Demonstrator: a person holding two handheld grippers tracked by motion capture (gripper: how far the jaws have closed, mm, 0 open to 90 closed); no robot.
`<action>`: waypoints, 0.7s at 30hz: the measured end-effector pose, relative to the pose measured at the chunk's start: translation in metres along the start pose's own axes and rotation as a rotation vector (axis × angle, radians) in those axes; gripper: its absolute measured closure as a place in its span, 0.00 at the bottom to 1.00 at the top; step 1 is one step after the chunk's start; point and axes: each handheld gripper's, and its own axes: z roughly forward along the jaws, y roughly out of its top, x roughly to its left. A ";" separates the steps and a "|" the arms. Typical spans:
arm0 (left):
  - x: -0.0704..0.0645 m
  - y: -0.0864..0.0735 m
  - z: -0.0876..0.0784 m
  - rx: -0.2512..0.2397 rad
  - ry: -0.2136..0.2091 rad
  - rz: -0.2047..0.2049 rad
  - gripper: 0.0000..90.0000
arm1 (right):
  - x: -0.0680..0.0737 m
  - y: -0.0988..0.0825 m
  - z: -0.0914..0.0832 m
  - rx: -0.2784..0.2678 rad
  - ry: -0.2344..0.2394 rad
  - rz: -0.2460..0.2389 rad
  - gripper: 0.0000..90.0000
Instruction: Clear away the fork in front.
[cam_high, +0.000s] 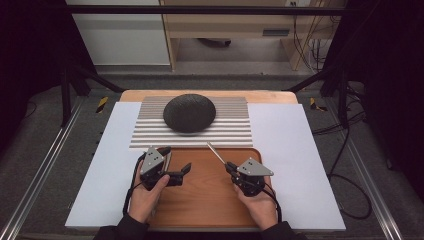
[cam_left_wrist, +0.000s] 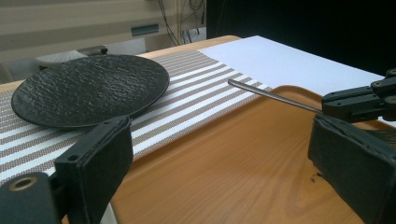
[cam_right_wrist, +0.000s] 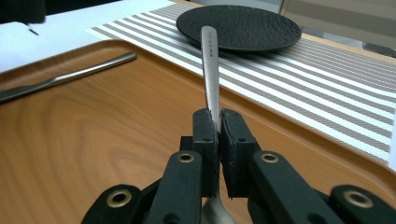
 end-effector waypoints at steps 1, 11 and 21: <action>0.000 0.000 0.000 -0.001 -0.001 -0.002 0.07 | 0.001 0.000 0.000 -0.001 0.001 -0.009 0.95; 0.000 0.001 -0.001 -0.009 -0.016 -0.026 0.07 | 0.009 0.003 0.000 -0.016 0.012 -0.023 0.95; -0.001 0.002 -0.002 -0.017 -0.028 -0.037 0.07 | 0.018 0.004 0.001 -0.024 0.013 -0.046 0.95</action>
